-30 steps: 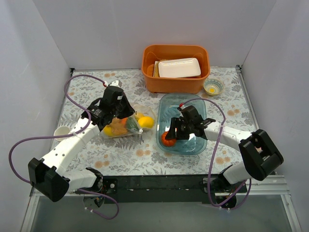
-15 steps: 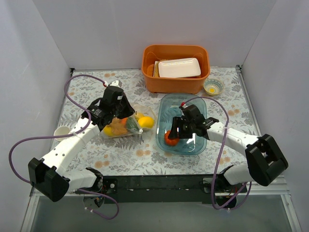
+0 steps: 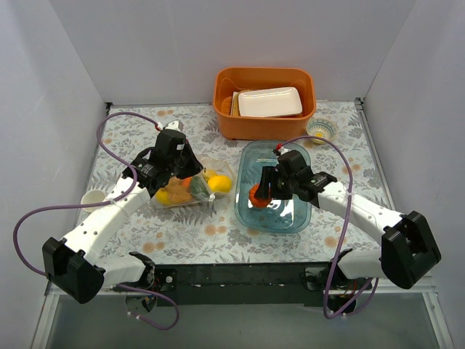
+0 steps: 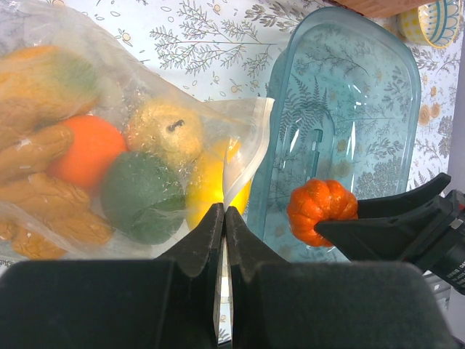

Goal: Place the food in the zip-top bag and seal the zipper
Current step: Pick up the fake vegetable from the bin.

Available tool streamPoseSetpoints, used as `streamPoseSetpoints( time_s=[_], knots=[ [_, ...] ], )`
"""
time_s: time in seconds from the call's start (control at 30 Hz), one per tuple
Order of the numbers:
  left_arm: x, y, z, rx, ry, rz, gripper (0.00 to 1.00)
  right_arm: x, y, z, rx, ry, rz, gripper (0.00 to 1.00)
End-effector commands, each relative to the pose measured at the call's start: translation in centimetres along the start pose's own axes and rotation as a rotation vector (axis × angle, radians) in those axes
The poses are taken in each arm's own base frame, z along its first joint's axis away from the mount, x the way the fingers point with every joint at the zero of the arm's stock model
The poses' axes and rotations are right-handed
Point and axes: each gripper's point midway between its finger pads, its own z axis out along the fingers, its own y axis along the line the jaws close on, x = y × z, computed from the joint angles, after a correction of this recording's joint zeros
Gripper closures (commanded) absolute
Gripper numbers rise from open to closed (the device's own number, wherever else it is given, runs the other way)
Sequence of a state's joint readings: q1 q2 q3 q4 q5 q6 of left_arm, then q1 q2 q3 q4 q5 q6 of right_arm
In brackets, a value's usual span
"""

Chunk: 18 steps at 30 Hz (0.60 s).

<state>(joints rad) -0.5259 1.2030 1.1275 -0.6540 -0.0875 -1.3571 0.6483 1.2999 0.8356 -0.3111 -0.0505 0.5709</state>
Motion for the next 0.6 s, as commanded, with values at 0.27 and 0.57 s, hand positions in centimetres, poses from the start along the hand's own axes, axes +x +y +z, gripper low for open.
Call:
streamPoseSetpoints(
  time_s=[0.27, 0.57],
  knots=[
    [-0.8, -1.1, -0.6, 0.04, -0.019, 0.014, 1.0, -5.5, 5.0, -1.2, -0.148, -0.116, -0.022, 0.62],
    [-0.9, -1.3, -0.9, 0.049, -0.02, 0.012, 1.0, -6.8, 7.2, -0.4, -0.236, -0.116, -0.02, 0.62]
  ],
)
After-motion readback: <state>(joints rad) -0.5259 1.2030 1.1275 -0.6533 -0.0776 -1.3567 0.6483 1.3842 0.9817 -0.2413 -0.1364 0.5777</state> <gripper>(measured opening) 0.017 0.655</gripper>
